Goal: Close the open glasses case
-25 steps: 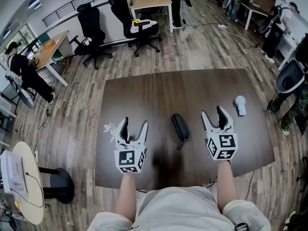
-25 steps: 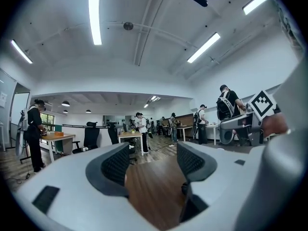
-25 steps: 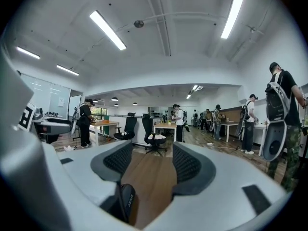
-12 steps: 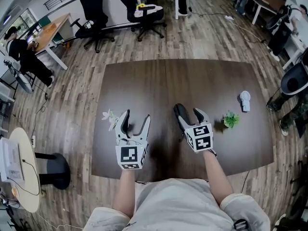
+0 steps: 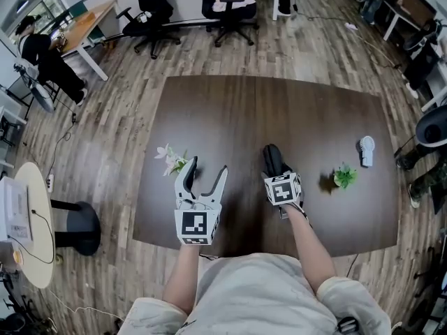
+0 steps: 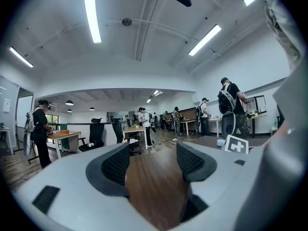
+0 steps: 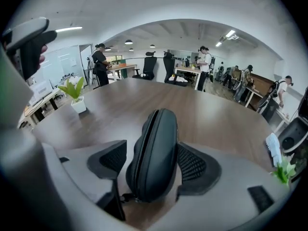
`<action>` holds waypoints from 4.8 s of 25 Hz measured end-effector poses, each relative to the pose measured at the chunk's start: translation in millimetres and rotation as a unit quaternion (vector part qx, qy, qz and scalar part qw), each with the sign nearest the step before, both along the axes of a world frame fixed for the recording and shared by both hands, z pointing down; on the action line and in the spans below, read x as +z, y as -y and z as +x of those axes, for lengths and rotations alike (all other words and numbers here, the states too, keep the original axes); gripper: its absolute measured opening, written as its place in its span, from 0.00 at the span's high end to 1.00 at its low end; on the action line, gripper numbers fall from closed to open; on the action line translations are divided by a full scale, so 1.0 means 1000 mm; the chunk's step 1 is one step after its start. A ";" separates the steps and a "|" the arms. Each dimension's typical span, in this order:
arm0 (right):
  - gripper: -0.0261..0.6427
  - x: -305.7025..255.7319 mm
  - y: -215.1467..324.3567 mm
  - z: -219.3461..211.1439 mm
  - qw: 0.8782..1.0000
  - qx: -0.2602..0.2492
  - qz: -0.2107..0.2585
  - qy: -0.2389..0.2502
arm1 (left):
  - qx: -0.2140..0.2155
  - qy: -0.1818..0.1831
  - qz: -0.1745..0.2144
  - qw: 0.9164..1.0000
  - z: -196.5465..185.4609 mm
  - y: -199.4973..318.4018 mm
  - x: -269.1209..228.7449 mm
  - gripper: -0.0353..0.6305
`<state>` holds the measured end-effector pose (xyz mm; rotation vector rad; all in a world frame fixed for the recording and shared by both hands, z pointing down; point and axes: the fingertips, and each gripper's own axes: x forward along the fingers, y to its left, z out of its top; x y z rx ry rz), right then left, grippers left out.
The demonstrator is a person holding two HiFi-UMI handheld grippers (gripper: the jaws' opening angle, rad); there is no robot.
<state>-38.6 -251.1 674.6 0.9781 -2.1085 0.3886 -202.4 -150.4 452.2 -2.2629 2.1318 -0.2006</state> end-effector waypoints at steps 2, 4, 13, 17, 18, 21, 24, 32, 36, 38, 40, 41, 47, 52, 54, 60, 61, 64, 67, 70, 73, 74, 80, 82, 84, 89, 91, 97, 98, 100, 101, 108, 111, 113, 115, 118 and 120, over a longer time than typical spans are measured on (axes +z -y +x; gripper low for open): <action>0.47 0.008 0.003 0.004 1.000 0.009 -0.014 -0.004 | 0.001 -0.001 -0.003 1.000 0.002 -0.001 0.002 0.48; 0.49 0.008 0.004 0.006 0.999 0.016 -0.030 0.005 | 0.005 -0.004 -0.005 1.000 0.005 -0.001 0.002 0.48; 0.58 -0.037 -0.003 -0.002 0.995 -0.020 -0.005 0.096 | 0.056 -0.010 -0.010 0.998 0.025 0.005 0.000 0.48; 0.59 -0.084 -0.007 -0.006 0.985 -0.033 0.017 0.168 | 0.078 -0.022 -0.007 0.997 0.037 0.009 -0.005 0.48; 0.59 -0.098 -0.008 -0.007 0.980 -0.034 0.018 0.195 | 0.084 -0.028 -0.005 0.996 0.040 0.009 -0.006 0.48; 0.60 -0.144 -0.016 -0.010 0.956 -0.045 0.019 0.290 | 0.109 -0.054 0.005 0.993 0.048 0.009 -0.015 0.47; 0.60 -0.194 -0.027 -0.015 0.921 -0.082 0.028 0.380 | 0.141 -0.079 0.019 0.987 0.058 0.011 -0.030 0.46; 0.60 -0.303 -0.082 -0.015 0.771 -0.242 0.000 0.589 | 0.282 -0.171 0.054 0.943 0.091 -0.002 -0.089 0.40; 0.60 -0.326 -0.116 -0.016 0.691 -0.334 -0.045 0.640 | 0.371 -0.213 0.070 0.901 0.106 -0.018 -0.116 0.39; 0.60 -0.328 -0.131 -0.022 0.670 -0.368 -0.067 0.641 | 0.410 -0.226 0.083 0.880 0.111 -0.030 -0.130 0.39; 0.60 -0.326 -0.148 -0.028 0.658 -0.399 -0.090 0.632 | 0.439 -0.232 0.095 0.863 0.118 -0.041 -0.141 0.40; 0.60 -0.324 -0.155 -0.030 0.653 -0.413 -0.102 0.627 | 0.449 -0.232 0.099 0.857 0.121 -0.046 -0.145 0.40; 0.60 -0.322 -0.168 -0.033 0.641 -0.441 -0.121 0.617 | 0.472 -0.225 0.107 0.846 0.128 -0.054 -0.152 0.51; 0.59 -0.319 -0.162 -0.031 0.680 -0.427 -0.086 0.590 | 0.454 -0.195 0.122 0.861 0.126 -0.055 -0.156 0.52; 0.58 -0.319 -0.159 -0.025 0.689 -0.417 -0.080 0.588 | 0.449 -0.213 0.136 0.857 0.118 -0.056 -0.162 0.52; 0.62 -0.327 -0.159 -0.013 0.676 -0.374 -0.090 0.629 | 0.442 -0.319 0.190 0.817 0.083 -0.057 -0.193 0.53; 0.64 -0.327 -0.161 -0.012 0.677 -0.372 -0.088 0.629 | 0.440 -0.326 0.195 0.813 0.080 -0.056 -0.196 0.53; 0.71 -0.328 -0.167 -0.009 0.682 -0.375 -0.078 0.624 | 0.438 -0.330 0.204 0.811 0.076 -0.053 -0.201 0.53; 0.79 -0.329 -0.170 -0.008 0.694 -0.381 -0.066 0.607 | 0.440 -0.325 0.209 0.811 0.076 -0.052 -0.206 0.53; 0.84 -0.329 -0.171 -0.010 0.710 -0.382 -0.058 0.589 | 0.440 -0.318 0.212 0.813 0.078 -0.052 -0.210 0.53; 0.86 -0.324 -0.174 -0.012 0.721 -0.383 -0.059 0.574 | 0.432 -0.300 0.210 0.824 0.080 -0.053 -0.209 0.53; 0.86 -0.322 -0.175 -0.012 0.723 -0.385 -0.063 0.570 | 0.427 -0.292 0.210 0.830 0.081 -0.052 -0.207 0.53; 0.87 -0.312 -0.178 -0.023 0.737 -0.380 -0.068 0.554 | 0.419 -0.277 0.212 0.839 0.081 -0.056 -0.206 0.54; 0.88 -0.311 -0.180 -0.023 0.729 -0.380 -0.080 0.563 | 0.422 -0.289 0.213 0.832 0.081 -0.057 -0.207 0.54; 0.89 -0.310 -0.182 -0.023 0.724 -0.383 -0.085 0.568 | 0.424 -0.299 0.214 0.828 0.081 -0.057 -0.207 0.54; 0.90 -0.308 -0.176 -0.022 0.731 -0.365 -0.070 0.572 | 0.425 -0.328 0.210 0.817 0.077 -0.053 -0.206 0.56; 0.91 -0.308 -0.170 -0.020 0.738 -0.352 -0.057 0.573 | 0.428 -0.322 0.203 0.820 0.077 -0.054 -0.203 0.56; 0.92 -0.317 -0.162 -0.010 0.733 -0.335 -0.037 0.590 | 0.457 -0.308 0.190 0.813 0.093 -0.059 -0.198 0.55; 0.92 -0.321 -0.164 -0.012 0.729 -0.340 -0.036 0.594 | 0.463 -0.299 0.183 0.814 0.102 -0.059 -0.195 0.56; 0.92 -0.328 -0.168 -0.017 0.724 -0.345 -0.030 0.597 | 0.467 -0.285 0.176 0.818 0.114 -0.060 -0.191 0.57; 0.92 -0.330 -0.169 -0.019 0.723 -0.343 -0.027 0.599 | 0.463 -0.285 0.180 0.820 0.114 -0.060 -0.191 0.57; 0.88 -0.348 -0.167 -0.010 0.672 -0.351 -0.060 0.649 | 0.468 -0.357 0.212 0.780 0.094 -0.061 -0.209 0.58; 0.88 -0.356 -0.162 -0.003 0.629 -0.337 -0.085 0.696 | 0.478 -0.358 0.215 0.773 0.093 -0.069 -0.212 0.58; 0.88 -0.357 -0.156 -0.002 0.625 -0.319 -0.081 0.708 | 0.488 -0.366 0.217 0.762 0.093 -0.076 -0.214 0.58; 0.88 -0.356 -0.149 -0.007 0.640 -0.306 -0.071 0.701 | 0.498 -0.369 0.218 0.754 0.094 -0.081 -0.216 0.58; 0.87 -0.355 -0.161 -0.014 0.639 -0.346 -0.082 0.682 | 0.504 -0.367 0.220 0.751 0.098 -0.081 -0.221 0.58; 0.85 -0.356 -0.173 -0.015 0.622 -0.378 -0.097 0.678 | 0.500 -0.359 0.224 0.756 0.097 -0.076 -0.221 0.58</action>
